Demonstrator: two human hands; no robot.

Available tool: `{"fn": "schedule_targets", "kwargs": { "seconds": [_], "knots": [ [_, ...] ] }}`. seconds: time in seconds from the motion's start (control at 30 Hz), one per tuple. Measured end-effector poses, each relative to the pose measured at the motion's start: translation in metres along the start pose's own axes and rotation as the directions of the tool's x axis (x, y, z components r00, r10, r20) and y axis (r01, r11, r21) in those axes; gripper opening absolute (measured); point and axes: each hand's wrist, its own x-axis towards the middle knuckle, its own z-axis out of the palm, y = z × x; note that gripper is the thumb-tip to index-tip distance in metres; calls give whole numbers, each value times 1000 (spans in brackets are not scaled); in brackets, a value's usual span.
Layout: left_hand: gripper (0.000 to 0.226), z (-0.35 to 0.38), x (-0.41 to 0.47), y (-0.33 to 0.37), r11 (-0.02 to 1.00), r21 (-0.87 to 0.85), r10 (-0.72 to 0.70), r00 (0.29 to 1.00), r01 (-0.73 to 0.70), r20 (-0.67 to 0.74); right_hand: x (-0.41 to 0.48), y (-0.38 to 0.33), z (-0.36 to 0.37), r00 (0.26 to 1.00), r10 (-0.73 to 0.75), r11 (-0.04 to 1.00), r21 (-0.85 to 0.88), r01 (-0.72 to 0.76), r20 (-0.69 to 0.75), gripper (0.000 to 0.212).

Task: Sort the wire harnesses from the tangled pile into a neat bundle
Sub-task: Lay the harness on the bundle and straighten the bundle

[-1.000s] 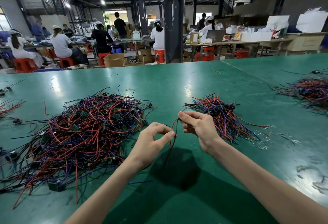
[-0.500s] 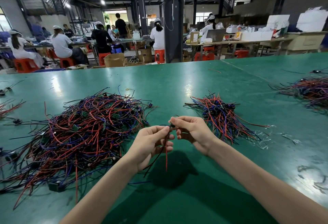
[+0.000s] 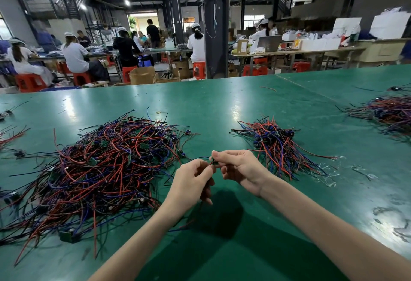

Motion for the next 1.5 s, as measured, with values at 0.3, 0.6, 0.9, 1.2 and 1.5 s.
{"fn": "schedule_targets", "kwargs": {
  "seconds": [0.3,0.6,0.9,1.2,1.5],
  "knots": [
    [24,-1,-7,-2,756,604,267,961,-253,68,1,7,2,997,-3,1000,-24,1,-74,10],
    [22,2,-5,-3,881,441,162,985,-173,64,5,7,0,1000,-4,996,93,6,-17,7],
    [32,2,-8,2,996,80,-32,996,25,87,3,11,0,989,-136,985,-116,128,-63,16],
    [19,16,-13,8,955,-199,-169,954,221,247,15,10,-12,926,-202,967,-217,137,-318,13],
    [20,21,-16,11,925,-293,-172,954,242,245,22,-1,-25,887,-273,953,-232,195,-374,13]
  ]
}}
